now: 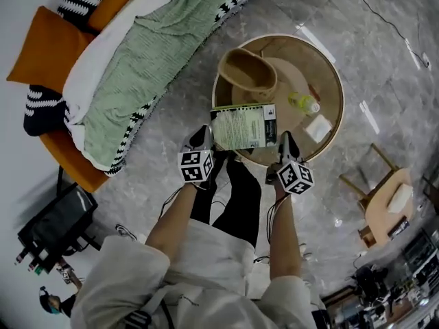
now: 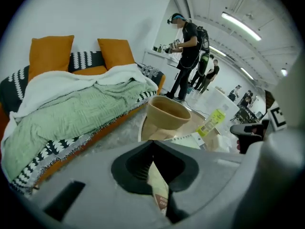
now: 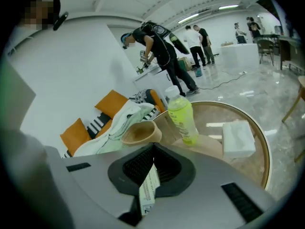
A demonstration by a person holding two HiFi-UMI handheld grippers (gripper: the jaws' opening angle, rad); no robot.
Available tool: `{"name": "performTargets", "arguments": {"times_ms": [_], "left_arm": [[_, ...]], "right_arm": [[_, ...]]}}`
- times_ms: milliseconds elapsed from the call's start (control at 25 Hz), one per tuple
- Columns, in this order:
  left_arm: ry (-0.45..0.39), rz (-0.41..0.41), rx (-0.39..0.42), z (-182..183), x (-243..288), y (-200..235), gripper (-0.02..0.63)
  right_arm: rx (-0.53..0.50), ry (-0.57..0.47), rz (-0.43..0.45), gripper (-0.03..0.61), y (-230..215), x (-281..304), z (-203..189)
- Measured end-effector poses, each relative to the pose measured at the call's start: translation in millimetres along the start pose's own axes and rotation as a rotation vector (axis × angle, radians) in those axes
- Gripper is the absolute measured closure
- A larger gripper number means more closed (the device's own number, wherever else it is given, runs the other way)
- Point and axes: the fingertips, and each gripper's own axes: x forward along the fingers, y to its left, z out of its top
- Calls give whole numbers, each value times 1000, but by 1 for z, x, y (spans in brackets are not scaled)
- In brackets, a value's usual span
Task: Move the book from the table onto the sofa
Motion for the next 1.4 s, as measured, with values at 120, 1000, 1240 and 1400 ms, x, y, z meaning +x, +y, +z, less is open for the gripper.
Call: {"name": "performTargets", "arguments": {"times_ms": [120,1000,1240,1400], "left_arm": [[-31,16,-26,-8,6,6,604],[-13,55,-58,-61,24,5,603],[32,15,-53,-67,35,0,489],[69,-3,-99,-74,38,0,424]], "right_arm": [[-8,20,43,572,-11,9,-12],[-187,172,167,571,-43,39,-53],[-272,243,214,524,-32,50,-62],[-274,277,230,466,-28,57,-68]]}}
